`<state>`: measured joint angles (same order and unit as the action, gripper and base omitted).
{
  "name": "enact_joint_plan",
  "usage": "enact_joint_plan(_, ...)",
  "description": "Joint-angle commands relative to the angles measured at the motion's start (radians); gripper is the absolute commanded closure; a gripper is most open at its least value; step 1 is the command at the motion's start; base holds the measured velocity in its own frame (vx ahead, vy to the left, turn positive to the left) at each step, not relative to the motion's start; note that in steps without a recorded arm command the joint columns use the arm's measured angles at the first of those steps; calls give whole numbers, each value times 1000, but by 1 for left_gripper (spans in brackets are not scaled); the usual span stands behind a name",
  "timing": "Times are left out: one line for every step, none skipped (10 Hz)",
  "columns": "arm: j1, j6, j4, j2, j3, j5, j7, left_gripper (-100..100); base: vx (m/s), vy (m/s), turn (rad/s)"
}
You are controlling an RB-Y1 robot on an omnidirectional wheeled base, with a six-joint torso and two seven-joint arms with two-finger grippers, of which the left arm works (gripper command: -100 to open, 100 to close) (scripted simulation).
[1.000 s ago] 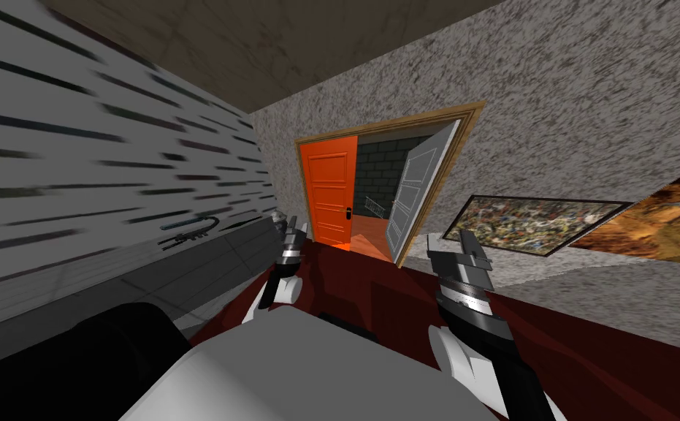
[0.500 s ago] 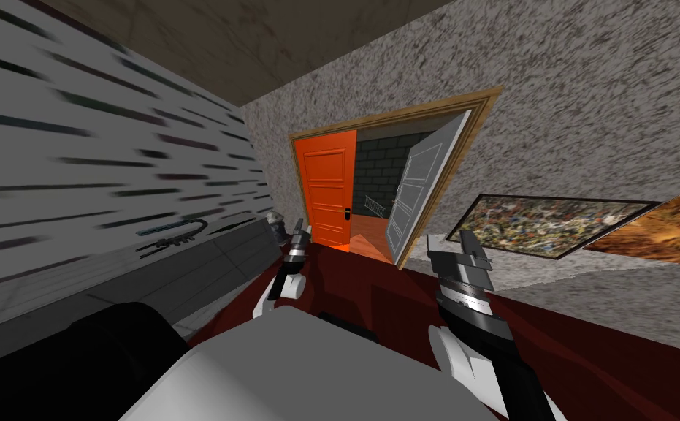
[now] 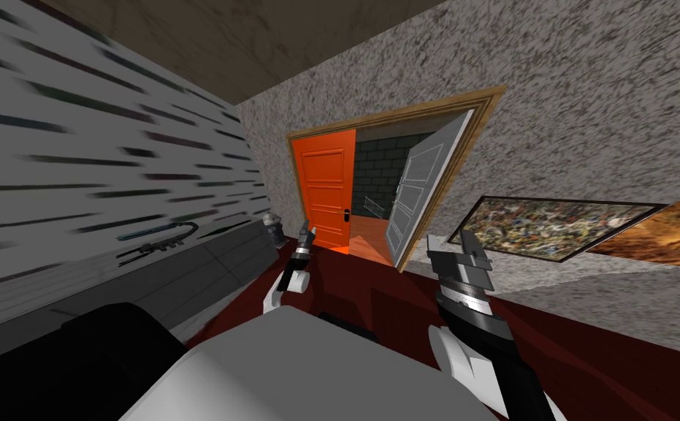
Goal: Push the door open
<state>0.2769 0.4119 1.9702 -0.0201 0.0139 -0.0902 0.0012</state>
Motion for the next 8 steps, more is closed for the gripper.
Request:
enact_joint_plan(-10, 8, -32, -5, 0, -2, 2, -100, 65, -2, -4)
enact_joint_plan(-29, 8, -65, -11, 0, -5, 2, -100, 68, 9, -14)
enact_joint_plan(-49, 9, -97, -17, -1, -8, 2, -100, 79, 11, -25)
enact_joint_plan(-70, 10, -125, -22, -1, -11, 2, -100, 89, 0, -22)
enact_joint_plan(-91, 11, -160, -28, -2, -13, 2, -100, 95, -1, -19)
enact_joint_plan(-91, 11, -172, -28, -2, -13, 2, -100, 65, 3, -8)
enact_joint_plan(-111, 12, -209, -34, -2, -16, 2, -100, 57, -2, -16)
enact_joint_plan(-133, 12, -242, -39, -3, -19, 2, -100, 80, 10, -21)
